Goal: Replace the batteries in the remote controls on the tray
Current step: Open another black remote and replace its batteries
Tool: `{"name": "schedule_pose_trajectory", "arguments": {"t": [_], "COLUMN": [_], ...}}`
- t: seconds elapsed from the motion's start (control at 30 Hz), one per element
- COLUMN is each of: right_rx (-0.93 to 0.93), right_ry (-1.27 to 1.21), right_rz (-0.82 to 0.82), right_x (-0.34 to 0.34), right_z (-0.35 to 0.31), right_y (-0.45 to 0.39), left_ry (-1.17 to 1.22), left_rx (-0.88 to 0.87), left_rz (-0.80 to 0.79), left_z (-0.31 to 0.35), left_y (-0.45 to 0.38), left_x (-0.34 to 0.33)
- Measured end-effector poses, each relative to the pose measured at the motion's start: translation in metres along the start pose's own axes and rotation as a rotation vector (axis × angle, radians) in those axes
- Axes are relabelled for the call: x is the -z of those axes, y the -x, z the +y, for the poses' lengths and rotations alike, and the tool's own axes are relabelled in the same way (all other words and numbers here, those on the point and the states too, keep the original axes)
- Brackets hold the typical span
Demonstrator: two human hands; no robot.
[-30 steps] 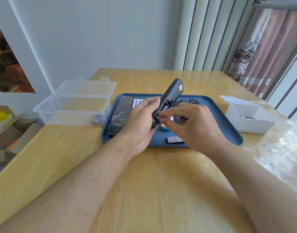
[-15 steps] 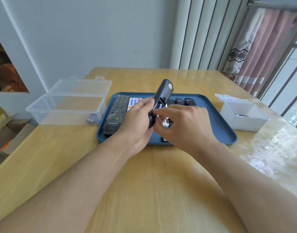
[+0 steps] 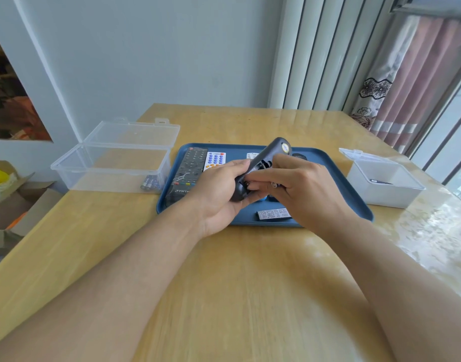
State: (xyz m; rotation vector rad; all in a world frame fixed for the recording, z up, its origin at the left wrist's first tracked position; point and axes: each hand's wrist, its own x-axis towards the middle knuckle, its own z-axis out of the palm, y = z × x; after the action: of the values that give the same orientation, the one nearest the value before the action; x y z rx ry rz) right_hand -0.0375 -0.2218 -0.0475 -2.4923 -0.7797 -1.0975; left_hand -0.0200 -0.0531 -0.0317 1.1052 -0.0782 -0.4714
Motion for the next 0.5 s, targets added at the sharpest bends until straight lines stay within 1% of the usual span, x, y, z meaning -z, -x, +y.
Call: {"name": "schedule_pose_trajectory", "arguments": {"t": [0.1,0.17,0.27,0.33,0.43,0.5], "right_rx": [-0.084,-0.214,-0.513,-0.711,-1.004,-1.162], "right_ry": [-0.097,-0.271,-0.546,-0.790,-1.252,-1.379], "right_rz": [0.018,0.061,0.177,0.219,0.219,0.186], "right_x": [0.000,0.003,0.012,0.015,0.018,0.018], "right_z": [-0.003,-0.011,-0.023,-0.025,-0.023,-0.019], "right_y": [0.001,-0.003,-0.012,-0.016,-0.019,-0.019], "left_ry": [0.044,0.084,0.125,0.142,0.213,0.258], "left_rx": [0.035,0.050,0.064,0.071,0.034,-0.010], "left_rz": [-0.033,-0.038,-0.004,0.017,0.070,0.119], "left_z": [0.001,0.001,0.002,0.003,0.005,0.007], "left_y": [0.002,0.003,0.001,0.000,-0.003,-0.005], "left_x": [-0.001,-0.001,0.000,0.001,0.002,0.002]}}
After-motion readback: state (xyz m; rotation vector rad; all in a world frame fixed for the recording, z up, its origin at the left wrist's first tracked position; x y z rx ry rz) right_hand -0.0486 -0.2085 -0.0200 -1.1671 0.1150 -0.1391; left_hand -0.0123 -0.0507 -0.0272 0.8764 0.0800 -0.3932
